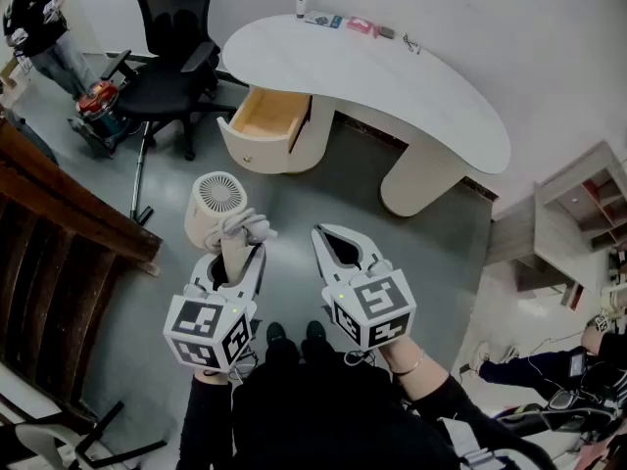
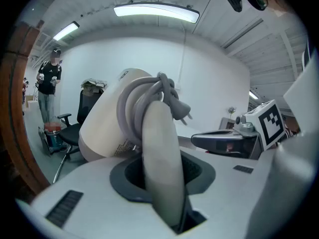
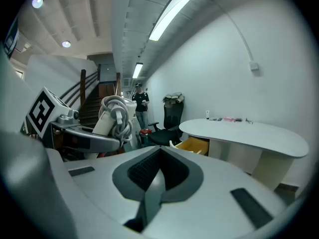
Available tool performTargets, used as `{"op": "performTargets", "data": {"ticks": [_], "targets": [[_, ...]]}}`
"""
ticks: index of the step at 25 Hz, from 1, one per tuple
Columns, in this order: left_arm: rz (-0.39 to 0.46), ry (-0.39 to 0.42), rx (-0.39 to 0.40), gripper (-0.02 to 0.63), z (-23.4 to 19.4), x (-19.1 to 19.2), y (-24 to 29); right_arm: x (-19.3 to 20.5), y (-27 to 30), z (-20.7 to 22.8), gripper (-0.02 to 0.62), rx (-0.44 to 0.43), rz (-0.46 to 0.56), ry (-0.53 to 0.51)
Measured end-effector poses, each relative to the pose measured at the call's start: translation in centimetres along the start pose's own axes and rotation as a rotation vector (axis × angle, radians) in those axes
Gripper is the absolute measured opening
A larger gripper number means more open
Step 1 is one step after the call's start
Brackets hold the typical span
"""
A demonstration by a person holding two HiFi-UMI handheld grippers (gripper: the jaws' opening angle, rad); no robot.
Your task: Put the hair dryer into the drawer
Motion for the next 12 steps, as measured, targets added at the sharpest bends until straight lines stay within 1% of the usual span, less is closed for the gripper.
{"op": "performTargets", "data": {"ticks": [3, 7, 12], "targets": [[0.002, 0.001, 0.005, 0.118, -0.6, -0.1, -0.1, 0.0, 0.4, -0.5, 0.002, 0.002, -0.002, -0.001], [0.007, -0.018, 0.009, 0.118, -1.4, -0.1, -0.2, 0.1, 0.9, -0.9, 0.002, 0.007, -0.007, -0.004], [0.007, -0.032, 0.014, 0.118, -2.7, 0.0, -0.7, 0.1, 1.5, -1.1, 0.002, 0.032, -0.017, -0.016]]}}
Point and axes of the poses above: the fingertips, and each gripper's own axes: y forward along the fingers, z to its right, x out of its underside, the point moved 9 cm from there along -y, backward along the fingers, and after that the axes turned 4 degrees about x, right-handed, at the moved point
